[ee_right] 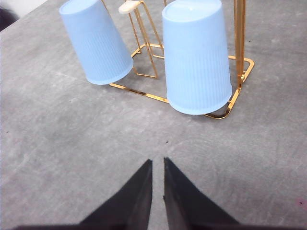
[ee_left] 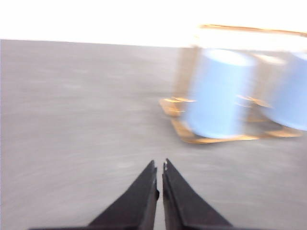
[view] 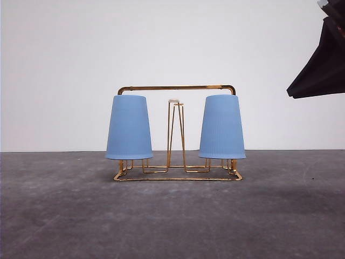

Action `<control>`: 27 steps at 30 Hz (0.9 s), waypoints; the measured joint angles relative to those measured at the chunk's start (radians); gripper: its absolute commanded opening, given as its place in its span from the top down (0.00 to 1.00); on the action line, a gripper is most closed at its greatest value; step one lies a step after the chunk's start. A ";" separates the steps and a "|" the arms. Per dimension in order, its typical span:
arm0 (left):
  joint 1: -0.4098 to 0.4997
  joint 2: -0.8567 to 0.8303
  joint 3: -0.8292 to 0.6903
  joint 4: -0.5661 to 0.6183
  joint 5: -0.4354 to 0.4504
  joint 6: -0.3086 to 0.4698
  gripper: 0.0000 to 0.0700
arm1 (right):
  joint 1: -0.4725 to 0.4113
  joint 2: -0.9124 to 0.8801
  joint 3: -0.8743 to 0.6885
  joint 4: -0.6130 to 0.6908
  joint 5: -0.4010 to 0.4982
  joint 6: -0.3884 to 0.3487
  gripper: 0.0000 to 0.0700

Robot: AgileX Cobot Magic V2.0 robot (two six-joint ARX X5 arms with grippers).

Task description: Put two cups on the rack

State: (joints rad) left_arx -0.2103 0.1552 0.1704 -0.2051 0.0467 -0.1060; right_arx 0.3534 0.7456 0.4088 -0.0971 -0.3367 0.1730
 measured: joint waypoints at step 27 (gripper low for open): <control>0.161 -0.150 -0.143 0.025 -0.007 0.021 1.00 | 0.000 0.000 0.000 0.010 0.000 0.000 0.94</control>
State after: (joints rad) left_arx -0.0498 0.0055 0.0277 -0.1799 0.0399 -0.0853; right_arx 0.3534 0.7456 0.4088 -0.0871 -0.3367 0.1730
